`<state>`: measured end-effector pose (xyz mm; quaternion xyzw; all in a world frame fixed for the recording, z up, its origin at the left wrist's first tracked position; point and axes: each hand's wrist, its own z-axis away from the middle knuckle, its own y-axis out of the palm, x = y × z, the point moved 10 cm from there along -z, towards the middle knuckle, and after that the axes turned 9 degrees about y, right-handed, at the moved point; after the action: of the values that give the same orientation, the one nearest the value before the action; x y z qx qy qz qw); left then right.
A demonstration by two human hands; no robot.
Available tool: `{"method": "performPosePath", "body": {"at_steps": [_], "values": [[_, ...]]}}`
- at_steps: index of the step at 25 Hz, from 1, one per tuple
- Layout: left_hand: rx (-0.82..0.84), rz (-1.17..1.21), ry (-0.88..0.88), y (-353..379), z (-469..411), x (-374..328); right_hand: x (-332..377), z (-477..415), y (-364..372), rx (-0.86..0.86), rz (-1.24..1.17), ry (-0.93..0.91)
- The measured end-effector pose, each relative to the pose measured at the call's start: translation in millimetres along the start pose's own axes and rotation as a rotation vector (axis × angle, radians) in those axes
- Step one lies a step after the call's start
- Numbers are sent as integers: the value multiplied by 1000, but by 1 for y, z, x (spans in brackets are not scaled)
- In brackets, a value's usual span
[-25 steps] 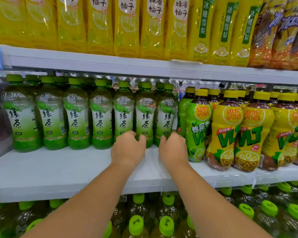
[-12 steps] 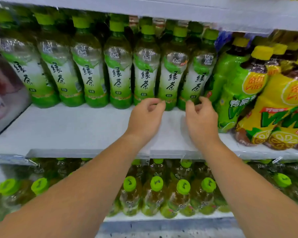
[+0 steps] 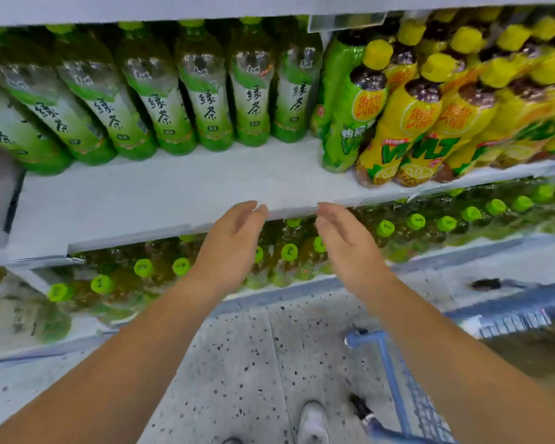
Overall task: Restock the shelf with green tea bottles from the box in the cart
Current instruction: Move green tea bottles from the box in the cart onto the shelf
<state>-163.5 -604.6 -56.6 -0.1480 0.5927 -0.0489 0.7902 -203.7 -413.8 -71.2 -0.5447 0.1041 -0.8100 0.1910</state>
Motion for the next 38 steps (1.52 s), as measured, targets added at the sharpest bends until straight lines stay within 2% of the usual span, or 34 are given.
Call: {"method": "performPosePath", "body": {"at_steps": [4, 7, 10, 18, 21, 25, 30, 33, 38], "values": [[173, 14, -90, 32, 80, -10, -33, 90, -26, 14, 5, 169], [236, 24, -70, 60, 130, -28, -52, 148, -52, -12, 4, 252], [332, 9, -19, 101, 167, -48, -64, 190, -97, -87, 22, 246], [565, 62, 56, 266, 247, -117, -95, 268, -300, -318, 181, 210], [586, 117, 90, 342, 273, -156, -132, 282, -376, -378, 200, 219], [545, 119, -43, 447, 281, -169, -195, 281, -447, -327, 243, 288], [580, -141, -124, 542, 268, -157, -258, 248, -514, -201, 293, 320], [567, -314, -196, 577, 248, -129, -301, 218, -537, -105, 381, 371], [593, -373, -409, 642, 236, -55, -389, 172, -552, 25, 503, 587]]}}
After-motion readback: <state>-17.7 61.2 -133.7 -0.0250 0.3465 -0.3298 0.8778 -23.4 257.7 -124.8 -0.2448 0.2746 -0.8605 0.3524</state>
